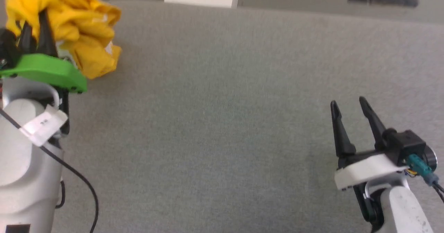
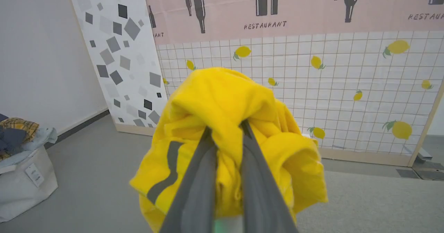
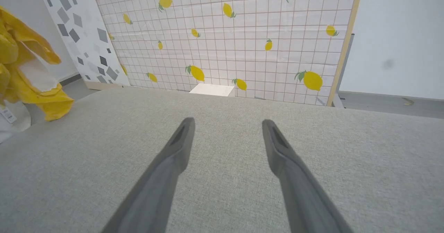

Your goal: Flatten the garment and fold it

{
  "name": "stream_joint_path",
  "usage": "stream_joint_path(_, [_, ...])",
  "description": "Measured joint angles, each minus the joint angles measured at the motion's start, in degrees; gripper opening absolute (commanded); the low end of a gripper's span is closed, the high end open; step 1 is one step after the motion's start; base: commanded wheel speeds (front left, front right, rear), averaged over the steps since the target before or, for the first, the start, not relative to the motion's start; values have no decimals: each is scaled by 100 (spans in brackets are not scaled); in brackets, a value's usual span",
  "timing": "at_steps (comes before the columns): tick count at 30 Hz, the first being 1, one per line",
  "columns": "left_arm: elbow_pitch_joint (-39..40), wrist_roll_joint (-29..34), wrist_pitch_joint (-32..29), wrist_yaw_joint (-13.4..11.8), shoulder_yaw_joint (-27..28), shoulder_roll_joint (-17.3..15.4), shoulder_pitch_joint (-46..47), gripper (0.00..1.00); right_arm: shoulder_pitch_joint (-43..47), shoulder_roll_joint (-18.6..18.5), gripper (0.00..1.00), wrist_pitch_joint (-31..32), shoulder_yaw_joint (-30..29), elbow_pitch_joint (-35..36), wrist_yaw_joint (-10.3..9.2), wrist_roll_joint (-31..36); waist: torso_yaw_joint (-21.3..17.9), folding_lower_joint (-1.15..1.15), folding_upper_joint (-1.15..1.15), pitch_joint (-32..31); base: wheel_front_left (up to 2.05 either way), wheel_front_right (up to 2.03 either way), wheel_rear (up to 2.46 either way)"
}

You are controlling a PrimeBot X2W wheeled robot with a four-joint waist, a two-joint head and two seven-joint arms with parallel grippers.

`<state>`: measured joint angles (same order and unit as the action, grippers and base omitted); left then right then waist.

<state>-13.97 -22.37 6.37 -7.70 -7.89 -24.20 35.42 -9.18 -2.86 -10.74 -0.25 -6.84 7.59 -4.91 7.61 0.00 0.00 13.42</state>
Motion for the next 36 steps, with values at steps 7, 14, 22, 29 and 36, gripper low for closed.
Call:
stream_joint_path(7, [713, 146, 26, 65, -527, 379, 341, 0, 372, 0, 100, 145, -119, 134, 0, -18, -248, 0, 0, -632, 0, 0, 0])
stream_joint_path(14, [1012, -77, -81, 281, -1117, 1152, 700, 0, 613, -2, 100, 328, -198, 381, 0, -3, -843, 0, 0, -930, 0, 0, 0])
stream_joint_path(22, [252, -544, -524, 583, -1949, 1912, 517, 0, 699, -5, 100, 456, -126, 563, 0, -12, -1589, 0, 0, -1043, 0, 0, 0])
stream_joint_path(29, [-1862, -964, -3091, 786, -3041, 1965, -449, 0, 722, -5, 100, 486, -105, 608, 0, -22, -2222, 0, 0, -970, 0, 0, 0])
stream_joint_path(36, [-1797, -1209, -3362, 711, -2970, 1916, -634, 100, 782, -5, 100, 493, -140, 609, 0, -22, -2073, 0, 0, -919, 0, 0, 0])
